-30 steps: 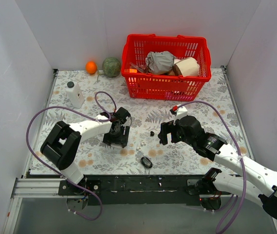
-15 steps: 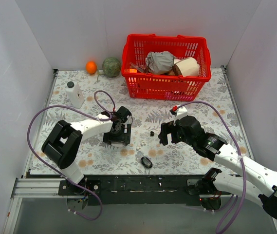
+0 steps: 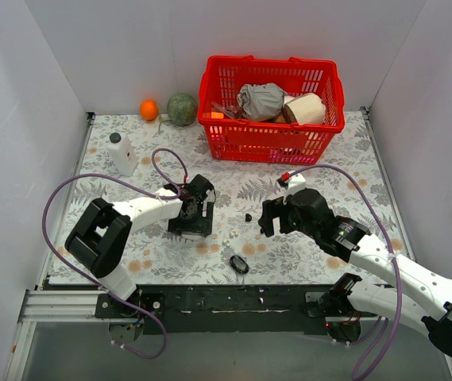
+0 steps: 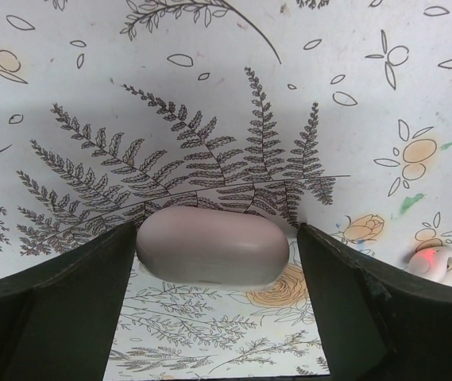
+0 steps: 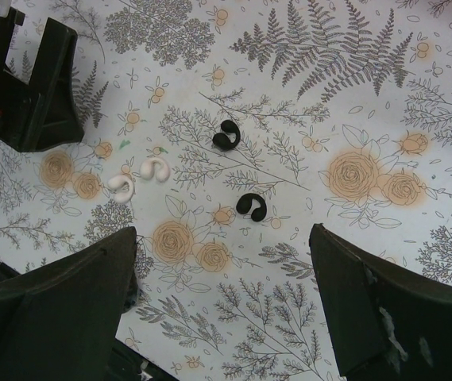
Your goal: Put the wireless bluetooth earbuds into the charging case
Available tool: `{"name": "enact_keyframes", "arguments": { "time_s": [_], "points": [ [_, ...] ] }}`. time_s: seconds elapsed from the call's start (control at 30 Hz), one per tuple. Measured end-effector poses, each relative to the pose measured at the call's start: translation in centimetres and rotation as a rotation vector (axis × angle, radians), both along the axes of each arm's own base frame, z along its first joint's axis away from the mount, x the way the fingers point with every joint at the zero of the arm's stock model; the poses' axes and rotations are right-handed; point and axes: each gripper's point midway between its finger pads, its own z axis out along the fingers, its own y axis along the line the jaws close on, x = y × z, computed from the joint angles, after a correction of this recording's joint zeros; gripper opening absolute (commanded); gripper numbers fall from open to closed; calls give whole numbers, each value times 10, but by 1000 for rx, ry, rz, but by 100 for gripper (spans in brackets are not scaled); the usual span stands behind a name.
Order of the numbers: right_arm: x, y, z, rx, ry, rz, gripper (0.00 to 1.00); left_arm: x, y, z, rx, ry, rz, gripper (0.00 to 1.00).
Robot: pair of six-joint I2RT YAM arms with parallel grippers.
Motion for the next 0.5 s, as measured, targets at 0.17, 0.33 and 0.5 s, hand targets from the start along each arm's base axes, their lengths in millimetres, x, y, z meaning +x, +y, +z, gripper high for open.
{"name": "enact_keyframes", "arguments": {
  "time_s": [0.17,0.33,0.5],
  "points": [
    [0,0,-1,-2,2,0,97,0,1,0,0,-6,-6,67],
    [0,0,-2,-6,6,0,97,0,1,0,0,-12,-16,51],
    [0,0,-2,-7,7,0,97,1,1,0,0,-13,-20,21]
  ]
}}
